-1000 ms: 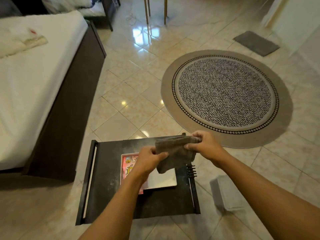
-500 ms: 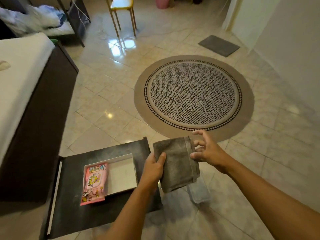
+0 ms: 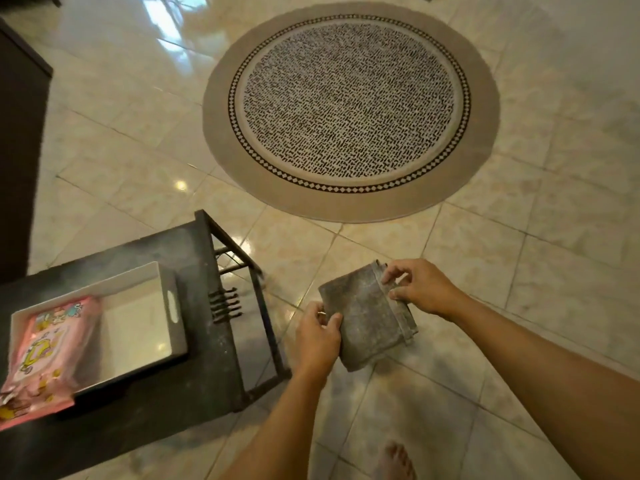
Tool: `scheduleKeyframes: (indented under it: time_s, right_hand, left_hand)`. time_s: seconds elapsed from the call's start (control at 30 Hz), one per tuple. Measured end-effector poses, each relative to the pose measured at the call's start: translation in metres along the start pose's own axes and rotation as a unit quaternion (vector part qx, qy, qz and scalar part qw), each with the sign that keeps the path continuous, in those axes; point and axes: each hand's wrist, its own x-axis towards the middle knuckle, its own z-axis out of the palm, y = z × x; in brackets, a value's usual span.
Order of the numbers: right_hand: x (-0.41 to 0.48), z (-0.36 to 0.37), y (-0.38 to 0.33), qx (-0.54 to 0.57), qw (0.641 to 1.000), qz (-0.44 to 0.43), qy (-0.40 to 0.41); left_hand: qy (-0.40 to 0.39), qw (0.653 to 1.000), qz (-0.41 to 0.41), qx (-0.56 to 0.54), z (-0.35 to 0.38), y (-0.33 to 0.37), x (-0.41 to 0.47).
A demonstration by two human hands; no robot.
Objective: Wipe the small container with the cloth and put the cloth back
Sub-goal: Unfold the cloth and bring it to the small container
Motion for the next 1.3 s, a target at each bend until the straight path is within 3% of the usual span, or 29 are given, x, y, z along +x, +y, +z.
scheduleKeyframes:
  time_s: [0.27, 0.37, 0.5, 0.73, 0.83, 0.97, 1.07, 1.17, 1.3]
  right_hand:
    - [0.083, 0.063, 0.105, 0.012, 1.0, 0.019, 0.018]
    - [0.098, 0.072, 0.134, 0.032, 0.996, 0.069, 0.044]
    - [0.103, 0.078, 0.159, 0.066, 0.99, 0.116, -0.032]
    - [0.099, 0.089, 0.173, 0.103, 0.989, 0.071, -0.076]
    - [0.089, 0.101, 0.183, 0.132, 0.987, 0.05, -0.073]
    - [0.072, 0.118, 0.194, 0.152, 0.985, 0.025, -0.073]
    - [0.056, 0.127, 0.197, 0.15, 0.987, 0.015, -0.059]
    - [0.044, 0.13, 0.2, 0.155, 0.986, 0.018, -0.052]
    - [0.047, 0.122, 0.198, 0.17, 0.983, 0.019, -0.066]
  left_hand:
    - [0.037, 0.997, 0.014, 0.066, 0.041, -0.098, 0.092]
    - [0.042, 0.995, 0.027, 0.091, 0.048, -0.119, 0.11]
    - [0.033, 0.992, 0.065, 0.102, 0.047, -0.138, 0.121]
    - [0.001, 0.993, 0.108, 0.053, 0.041, -0.165, 0.139]
    - [0.006, 0.984, 0.148, 0.103, 0.038, -0.176, 0.136]
    - [0.093, 0.903, 0.283, 0.31, 0.038, -0.183, 0.121]
    - [0.055, 0.838, 0.368, 0.399, 0.045, -0.183, 0.103]
    - [-0.008, 0.776, 0.393, 0.494, 0.054, -0.194, 0.1]
    - [-0.038, 0.746, 0.392, 0.537, 0.069, -0.193, 0.117]
